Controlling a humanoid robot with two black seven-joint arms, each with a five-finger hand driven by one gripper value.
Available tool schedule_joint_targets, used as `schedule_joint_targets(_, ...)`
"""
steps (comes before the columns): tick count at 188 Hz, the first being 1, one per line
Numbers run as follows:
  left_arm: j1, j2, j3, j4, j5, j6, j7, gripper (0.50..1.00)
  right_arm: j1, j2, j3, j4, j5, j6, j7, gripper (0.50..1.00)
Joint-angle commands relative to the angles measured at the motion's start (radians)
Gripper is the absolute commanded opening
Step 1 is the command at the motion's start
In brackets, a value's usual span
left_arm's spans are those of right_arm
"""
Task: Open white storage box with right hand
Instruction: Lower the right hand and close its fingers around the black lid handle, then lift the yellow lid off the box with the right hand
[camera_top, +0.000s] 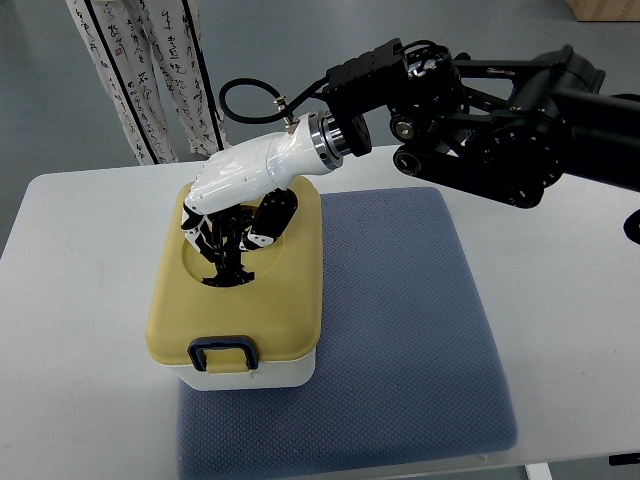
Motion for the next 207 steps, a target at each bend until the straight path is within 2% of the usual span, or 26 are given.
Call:
schedule_joint_targets(1,-0.001,0.0,0.0,0.001,0.0,0.0,0.0,1.0,0.008,0.001,0.031,0.0,0.003,0.005,0.0,0.5)
schedule_joint_targets(33,-0.001,0.0,0.0,-0.001,0.0,0.0,0.0,1.0,0.028,-0.022,0.084,-0.012,0.015,0.008,0.0,0.5)
schedule_joint_targets(89,-0.001,0.0,0.0,0.001,0.0,0.0,0.0,1.0,-0.021,-0.239,0.14,-0.057,0.047,-0.012,0.002,0.5)
schedule_joint_targets(139,-0.001,0.0,0.0,-0.001,0.0,0.0,0.0,1.0,-0.14,-0.411,0.15,-0.103,0.055,-0.1,0.0,0.5)
schedule_joint_targets(207,-0.001,0.0,0.0,0.001,0.0,0.0,0.0,1.0,-0.344,-0.434,0.15,-0.216,0.055,-0.226,0.0,0.5)
